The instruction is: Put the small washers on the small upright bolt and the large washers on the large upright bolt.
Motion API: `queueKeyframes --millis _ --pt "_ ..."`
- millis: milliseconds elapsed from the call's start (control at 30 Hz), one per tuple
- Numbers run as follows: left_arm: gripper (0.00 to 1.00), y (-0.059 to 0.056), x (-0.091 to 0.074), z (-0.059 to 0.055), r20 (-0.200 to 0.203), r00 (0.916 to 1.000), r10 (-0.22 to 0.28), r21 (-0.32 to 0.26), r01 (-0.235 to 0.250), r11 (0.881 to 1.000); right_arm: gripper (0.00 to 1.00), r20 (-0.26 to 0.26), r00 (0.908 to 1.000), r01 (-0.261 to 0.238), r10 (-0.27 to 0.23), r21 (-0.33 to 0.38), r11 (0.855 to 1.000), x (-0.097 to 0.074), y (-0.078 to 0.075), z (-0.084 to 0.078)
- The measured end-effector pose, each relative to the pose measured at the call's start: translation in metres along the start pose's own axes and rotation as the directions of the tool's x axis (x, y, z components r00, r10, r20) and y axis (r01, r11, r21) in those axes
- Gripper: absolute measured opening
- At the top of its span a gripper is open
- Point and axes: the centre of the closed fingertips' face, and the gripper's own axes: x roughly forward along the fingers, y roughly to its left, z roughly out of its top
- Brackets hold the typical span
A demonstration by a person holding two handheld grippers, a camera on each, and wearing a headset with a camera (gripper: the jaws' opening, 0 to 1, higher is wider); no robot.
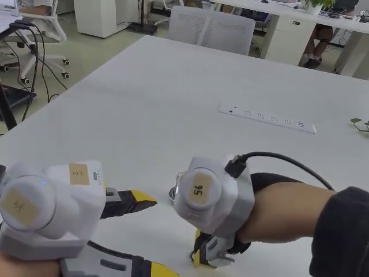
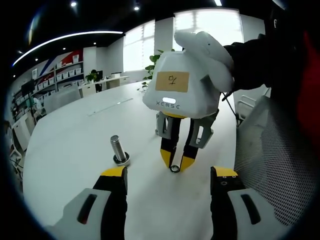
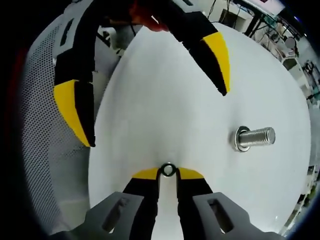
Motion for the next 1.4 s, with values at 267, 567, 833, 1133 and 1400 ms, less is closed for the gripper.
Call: queueKeyframes --millis 267,567,833,1133,1400 --pt "0.67 0.000 -0.001 0.000 0.001 1.0000 0.003 -0.002 -0.003 1.000 0.14 -0.027 0.9996 0.006 -0.007 -0.017 1.000 0.000 0.000 0.000" --pt "0.67 0.000 0.001 0.000 -0.005 1.0000 -0.002 0.002 0.002 1.000 0.15 -0.073 0.9971 0.013 -0.018 -0.069 0.998 0.001 0.001 0.001" --pt "0.67 0.000 0.000 0.000 -0.007 1.0000 0.000 0.001 0.000 1.000 0.15 -0.082 0.9966 0.006 -0.010 -0.048 0.999 0.000 0.000 0.000" --pt "0.67 0.001 0.000 0.000 -0.010 1.0000 0.001 0.005 -0.001 1.000 0.15 -0.039 0.9991 -0.017 0.017 -0.008 1.000 -0.001 -0.003 0.000" --pt "0.67 0.001 -0.001 0.001 -0.005 1.0000 0.003 0.005 -0.003 1.000 0.14 0.004 0.9995 -0.030 0.030 0.051 0.998 -0.004 -0.003 -0.014"
